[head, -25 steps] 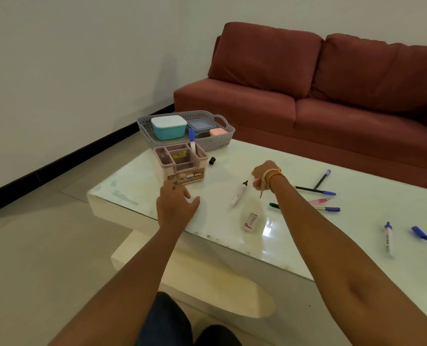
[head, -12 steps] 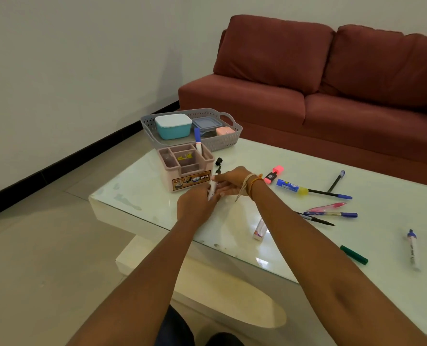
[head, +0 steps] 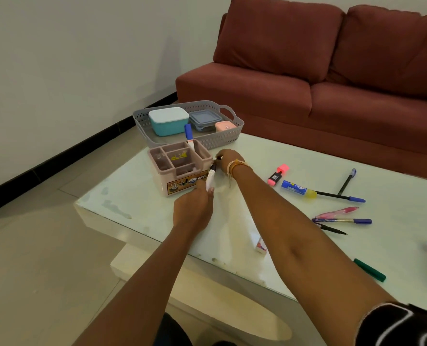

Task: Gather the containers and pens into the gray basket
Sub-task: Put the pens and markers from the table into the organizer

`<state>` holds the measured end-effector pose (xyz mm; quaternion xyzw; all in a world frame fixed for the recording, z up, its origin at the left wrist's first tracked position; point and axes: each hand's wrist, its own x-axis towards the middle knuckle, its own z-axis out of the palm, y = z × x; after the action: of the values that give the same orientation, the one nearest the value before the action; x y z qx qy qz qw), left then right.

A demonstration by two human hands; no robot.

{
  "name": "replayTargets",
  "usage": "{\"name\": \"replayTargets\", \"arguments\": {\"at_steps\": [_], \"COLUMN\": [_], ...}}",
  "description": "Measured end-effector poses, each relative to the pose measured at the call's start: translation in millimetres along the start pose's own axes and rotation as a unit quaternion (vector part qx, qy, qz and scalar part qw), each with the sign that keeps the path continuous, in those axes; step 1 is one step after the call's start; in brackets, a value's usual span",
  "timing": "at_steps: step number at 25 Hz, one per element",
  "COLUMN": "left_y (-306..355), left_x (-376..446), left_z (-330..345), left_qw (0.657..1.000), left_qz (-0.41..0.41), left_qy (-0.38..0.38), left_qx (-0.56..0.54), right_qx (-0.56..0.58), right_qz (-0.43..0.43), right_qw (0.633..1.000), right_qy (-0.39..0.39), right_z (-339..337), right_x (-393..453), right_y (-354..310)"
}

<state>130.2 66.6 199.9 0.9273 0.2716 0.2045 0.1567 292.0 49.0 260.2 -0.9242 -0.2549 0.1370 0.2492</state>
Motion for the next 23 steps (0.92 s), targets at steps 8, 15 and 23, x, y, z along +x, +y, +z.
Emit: {"name": "replayTargets", "arguments": {"at_steps": [8, 15, 23], "left_y": [2, 4, 4], "left_x": [-6, -10, -7], "left_z": [-6, -8, -9], "left_qw": [1.0, 0.999, 0.999], "left_qz": [0.03, 0.04, 0.024], "left_qy": [-0.001, -0.012, -0.015], "left_qx": [0.006, 0.013, -0.014], "right_qx": [0.651, 0.703, 0.601], "right_qz": [0.084, 0.077, 0.04], "right_qw": [0.754, 0.707, 0.797], "right_qy": [-0.003, -0.01, 0.044], "right_z": [-3, -7, -2], "right_x": [-34, -62, -61], "right_y": [37, 34, 31]}}
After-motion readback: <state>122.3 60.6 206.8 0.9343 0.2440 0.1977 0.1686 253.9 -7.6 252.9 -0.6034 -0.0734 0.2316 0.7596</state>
